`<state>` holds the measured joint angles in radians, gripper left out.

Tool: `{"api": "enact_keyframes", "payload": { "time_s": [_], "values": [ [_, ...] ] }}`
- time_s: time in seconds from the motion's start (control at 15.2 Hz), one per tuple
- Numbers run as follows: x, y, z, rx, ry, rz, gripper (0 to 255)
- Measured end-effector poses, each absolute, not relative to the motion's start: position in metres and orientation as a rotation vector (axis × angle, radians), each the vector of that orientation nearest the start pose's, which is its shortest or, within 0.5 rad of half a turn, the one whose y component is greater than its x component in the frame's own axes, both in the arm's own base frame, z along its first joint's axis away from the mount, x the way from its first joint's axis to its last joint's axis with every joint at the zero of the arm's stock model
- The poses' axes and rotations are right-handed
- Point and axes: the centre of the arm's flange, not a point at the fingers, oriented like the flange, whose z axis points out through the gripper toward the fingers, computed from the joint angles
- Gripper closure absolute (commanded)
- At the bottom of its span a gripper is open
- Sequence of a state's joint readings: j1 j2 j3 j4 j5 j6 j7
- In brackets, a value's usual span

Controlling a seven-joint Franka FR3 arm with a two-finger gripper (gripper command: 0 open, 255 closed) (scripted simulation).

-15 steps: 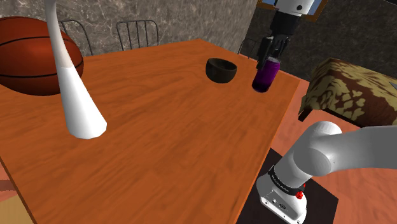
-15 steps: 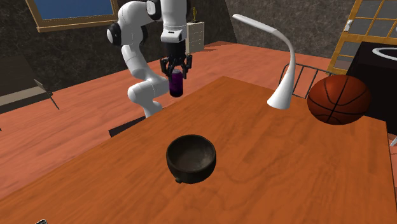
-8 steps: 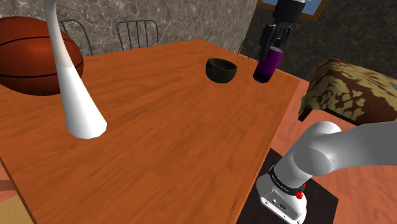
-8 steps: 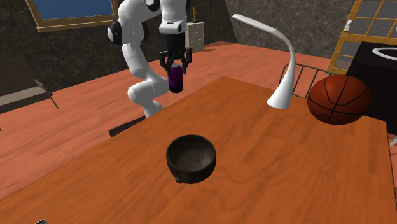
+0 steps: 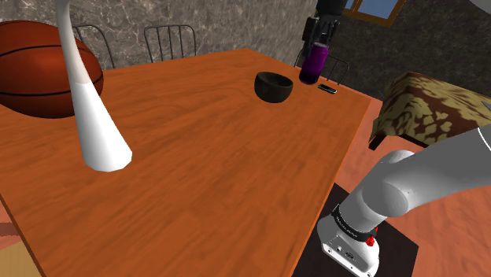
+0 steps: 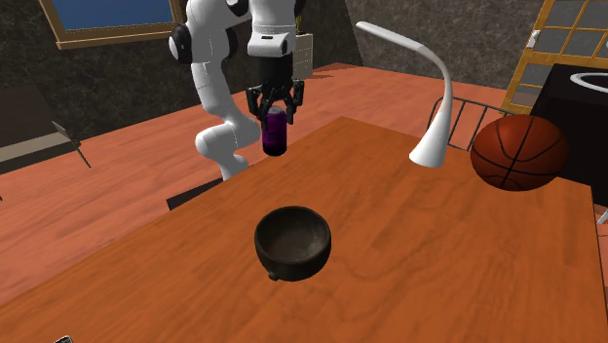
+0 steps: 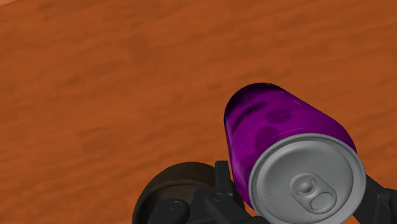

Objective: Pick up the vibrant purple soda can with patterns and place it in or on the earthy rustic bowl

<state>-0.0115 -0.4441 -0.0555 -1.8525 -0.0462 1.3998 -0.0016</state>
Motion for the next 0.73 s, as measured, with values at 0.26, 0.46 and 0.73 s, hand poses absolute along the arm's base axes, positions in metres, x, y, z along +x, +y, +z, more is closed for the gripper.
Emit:
{"api": "enact_keyframes", "payload": {
  "time_s": [0.26,0.46,0.73],
  "values": [
    [0.435,-0.062,0.697,-3.161,0.107,0.015,255],
    [0.471,-0.081,0.700,-3.161,0.108,0.015,255],
    [0.520,-0.102,0.705,-3.161,0.108,0.016,255]
  ]
}}
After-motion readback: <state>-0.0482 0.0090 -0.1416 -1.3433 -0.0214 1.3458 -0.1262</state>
